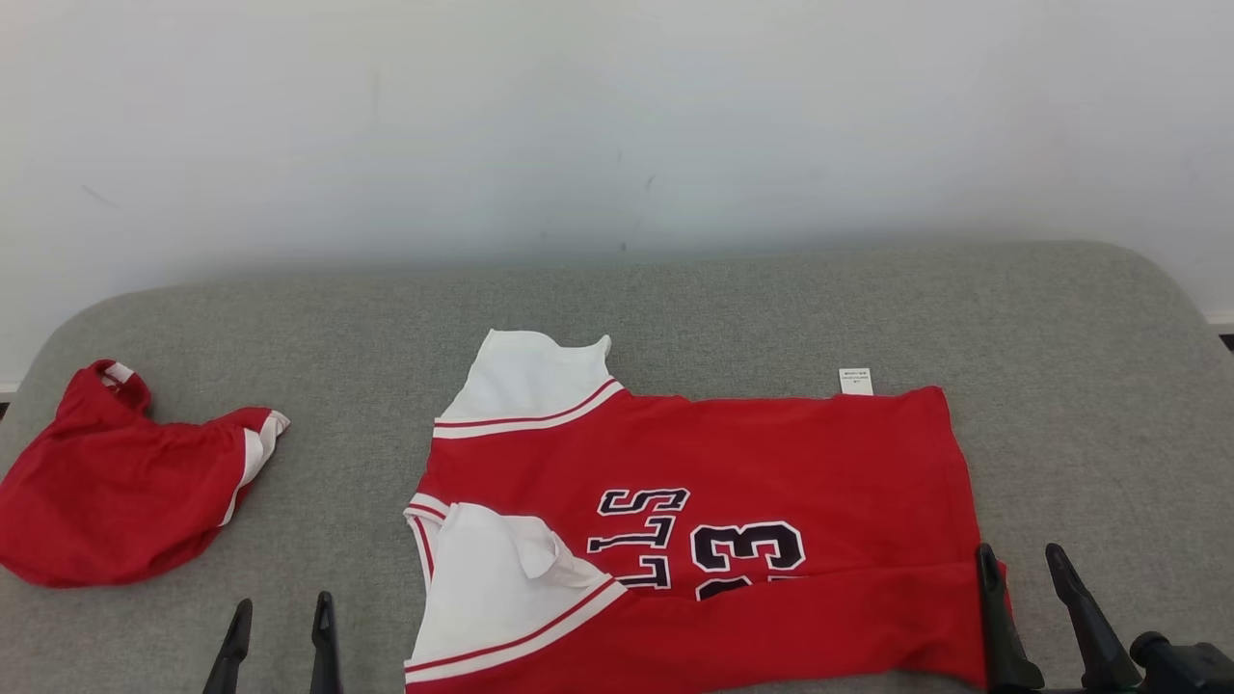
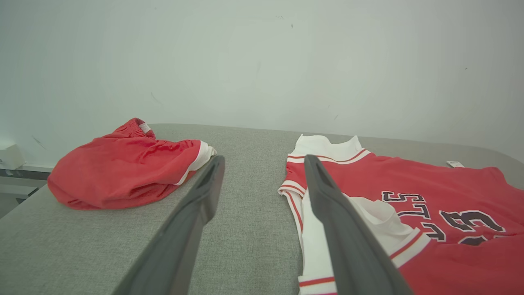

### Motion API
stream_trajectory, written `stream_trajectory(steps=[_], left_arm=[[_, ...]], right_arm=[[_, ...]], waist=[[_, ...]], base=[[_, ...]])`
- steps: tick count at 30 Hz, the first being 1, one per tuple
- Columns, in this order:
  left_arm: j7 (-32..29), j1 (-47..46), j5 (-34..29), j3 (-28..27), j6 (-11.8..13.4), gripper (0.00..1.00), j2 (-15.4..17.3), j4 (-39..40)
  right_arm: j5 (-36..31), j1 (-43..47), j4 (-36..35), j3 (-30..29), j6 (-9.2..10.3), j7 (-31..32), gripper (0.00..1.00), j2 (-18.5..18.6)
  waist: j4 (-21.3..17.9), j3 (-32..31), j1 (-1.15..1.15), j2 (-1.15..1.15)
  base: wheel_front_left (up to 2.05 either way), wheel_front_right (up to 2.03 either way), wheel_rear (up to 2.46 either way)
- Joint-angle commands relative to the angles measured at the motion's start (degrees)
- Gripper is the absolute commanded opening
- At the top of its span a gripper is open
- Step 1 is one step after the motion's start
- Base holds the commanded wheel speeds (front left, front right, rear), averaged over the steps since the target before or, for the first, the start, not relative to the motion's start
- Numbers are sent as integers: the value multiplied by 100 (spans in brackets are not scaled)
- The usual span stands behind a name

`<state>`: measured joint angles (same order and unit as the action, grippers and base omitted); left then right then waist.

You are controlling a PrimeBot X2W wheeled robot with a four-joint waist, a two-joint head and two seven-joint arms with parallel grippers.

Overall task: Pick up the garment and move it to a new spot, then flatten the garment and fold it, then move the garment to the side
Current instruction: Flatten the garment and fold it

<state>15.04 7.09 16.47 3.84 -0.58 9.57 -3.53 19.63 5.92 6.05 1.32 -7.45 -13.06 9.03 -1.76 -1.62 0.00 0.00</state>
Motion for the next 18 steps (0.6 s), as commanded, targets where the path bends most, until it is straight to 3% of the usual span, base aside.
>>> stream_trajectory(steps=[1,18], left_arm=[[20,60,-24,-39,-25,100,-33,-13],[20,102,-251,-259,-171,100,-99,4]], right_arm=[[-35,-23,20,5,-5,-17,100,-21],[30,-16,112,14,-5,-44,100,8]], waist=[[8,6,0,0],[44,30,0,0]], base=[[0,0,0],[0,0,0]])
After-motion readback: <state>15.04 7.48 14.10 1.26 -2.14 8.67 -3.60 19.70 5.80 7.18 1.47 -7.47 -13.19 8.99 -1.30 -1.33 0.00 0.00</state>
